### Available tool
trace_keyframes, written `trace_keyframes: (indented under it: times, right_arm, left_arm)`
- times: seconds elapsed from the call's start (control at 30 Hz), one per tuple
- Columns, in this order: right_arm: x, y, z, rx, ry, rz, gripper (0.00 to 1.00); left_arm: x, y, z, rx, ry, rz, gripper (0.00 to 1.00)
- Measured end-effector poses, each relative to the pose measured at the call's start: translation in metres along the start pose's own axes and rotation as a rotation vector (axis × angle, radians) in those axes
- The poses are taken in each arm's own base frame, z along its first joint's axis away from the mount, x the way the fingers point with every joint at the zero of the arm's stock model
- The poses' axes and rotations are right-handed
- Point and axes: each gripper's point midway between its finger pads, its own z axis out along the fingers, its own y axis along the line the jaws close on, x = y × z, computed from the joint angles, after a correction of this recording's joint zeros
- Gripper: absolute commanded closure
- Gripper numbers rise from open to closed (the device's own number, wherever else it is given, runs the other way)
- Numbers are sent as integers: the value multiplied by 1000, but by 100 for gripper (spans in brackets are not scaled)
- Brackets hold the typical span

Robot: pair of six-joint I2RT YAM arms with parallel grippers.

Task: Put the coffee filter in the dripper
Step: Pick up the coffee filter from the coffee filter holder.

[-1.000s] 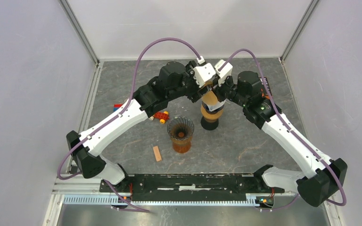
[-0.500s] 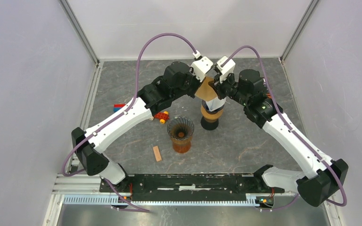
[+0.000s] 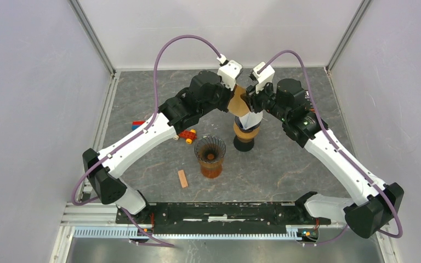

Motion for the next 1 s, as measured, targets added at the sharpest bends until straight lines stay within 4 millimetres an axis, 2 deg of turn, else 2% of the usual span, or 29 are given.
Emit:
trace_keyframes:
  times: [0.1,0.4,0.7,1.0]
  right_arm:
    - [1,0,1,4,2,17,50]
    - [-2,5,14,-13,12,120,42]
    - [-6,0,14,-44,-9,270,44]
    - [-2,12,16,-132,-23,377,49]
  left_arm:
    - [-1,3,0,-31,-3,-47,98]
    - [-7,21,0,-139,-38,-203,98]
    - [-12,45,-7,-191,-86,-394,98]
    - [-15,40,-6,-164,-96,-479,98]
